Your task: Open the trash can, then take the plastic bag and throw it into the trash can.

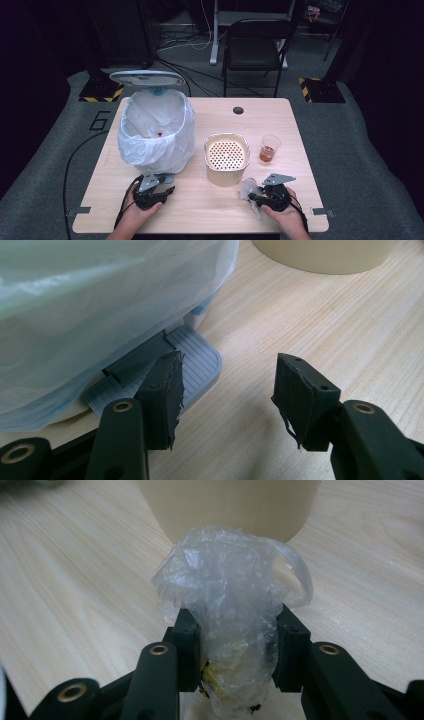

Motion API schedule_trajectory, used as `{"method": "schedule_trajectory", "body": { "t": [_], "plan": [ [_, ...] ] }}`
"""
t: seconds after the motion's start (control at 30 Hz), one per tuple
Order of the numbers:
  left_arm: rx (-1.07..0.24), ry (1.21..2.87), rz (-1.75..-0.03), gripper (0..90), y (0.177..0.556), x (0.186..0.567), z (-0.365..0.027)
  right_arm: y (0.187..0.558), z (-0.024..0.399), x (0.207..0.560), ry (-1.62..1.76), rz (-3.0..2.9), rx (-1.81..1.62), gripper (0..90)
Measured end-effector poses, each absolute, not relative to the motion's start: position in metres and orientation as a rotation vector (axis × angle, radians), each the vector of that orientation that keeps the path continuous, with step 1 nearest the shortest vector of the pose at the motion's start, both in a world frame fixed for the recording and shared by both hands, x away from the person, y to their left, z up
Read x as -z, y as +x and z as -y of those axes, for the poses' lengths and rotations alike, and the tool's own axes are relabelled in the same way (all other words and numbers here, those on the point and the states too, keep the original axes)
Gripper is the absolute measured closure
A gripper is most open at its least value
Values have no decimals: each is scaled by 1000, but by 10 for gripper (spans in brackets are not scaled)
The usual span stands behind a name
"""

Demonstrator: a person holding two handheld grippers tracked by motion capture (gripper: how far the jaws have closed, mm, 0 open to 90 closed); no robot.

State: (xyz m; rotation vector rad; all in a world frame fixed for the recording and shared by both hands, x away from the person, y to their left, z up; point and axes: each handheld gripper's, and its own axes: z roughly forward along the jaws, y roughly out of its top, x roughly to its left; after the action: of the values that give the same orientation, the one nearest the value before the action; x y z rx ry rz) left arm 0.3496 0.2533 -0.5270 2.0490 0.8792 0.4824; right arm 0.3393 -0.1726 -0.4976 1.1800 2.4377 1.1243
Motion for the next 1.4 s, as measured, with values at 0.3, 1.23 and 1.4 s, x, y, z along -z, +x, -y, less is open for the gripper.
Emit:
{"method": "schedule_trajectory", "body": {
  "t": [0.3,1.23,1.4],
  "plan": [
    [-481,2046,-882,457,350,527,-253,341,179,487,1219,-2423,-1152,649],
    [-485,2053,-881,457,349,527,-253,333,183,451,1055,-2371,-1284,670],
    [-488,2054,-879,457,349,527,-253,328,179,426,979,-2358,-1346,670]
  ]
}}
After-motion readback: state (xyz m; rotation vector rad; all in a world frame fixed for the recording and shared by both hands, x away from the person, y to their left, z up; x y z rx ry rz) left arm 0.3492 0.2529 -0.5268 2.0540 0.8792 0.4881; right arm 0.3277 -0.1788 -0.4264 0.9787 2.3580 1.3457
